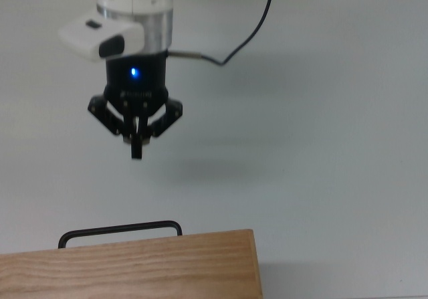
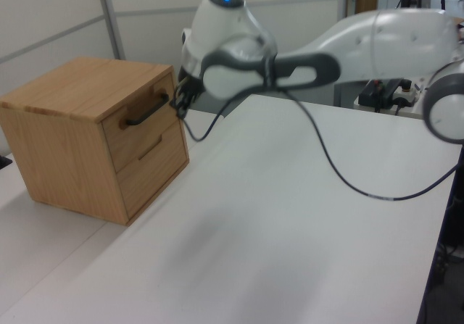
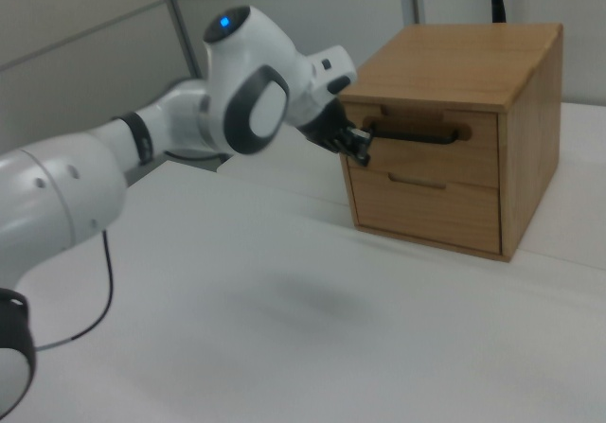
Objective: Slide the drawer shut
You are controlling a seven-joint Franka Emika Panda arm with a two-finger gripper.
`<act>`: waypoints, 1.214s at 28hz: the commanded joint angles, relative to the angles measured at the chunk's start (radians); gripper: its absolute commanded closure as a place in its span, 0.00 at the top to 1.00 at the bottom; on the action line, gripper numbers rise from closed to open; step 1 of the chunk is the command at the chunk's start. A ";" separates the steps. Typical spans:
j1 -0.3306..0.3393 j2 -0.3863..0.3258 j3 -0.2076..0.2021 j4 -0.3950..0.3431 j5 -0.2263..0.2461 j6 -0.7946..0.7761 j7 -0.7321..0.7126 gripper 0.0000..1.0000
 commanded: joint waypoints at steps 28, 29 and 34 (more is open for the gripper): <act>0.002 -0.328 -0.030 -0.039 0.081 -0.786 0.010 1.00; 0.002 -0.328 -0.029 -0.039 0.081 -0.786 0.010 1.00; 0.002 -0.328 -0.029 -0.039 0.081 -0.787 0.019 1.00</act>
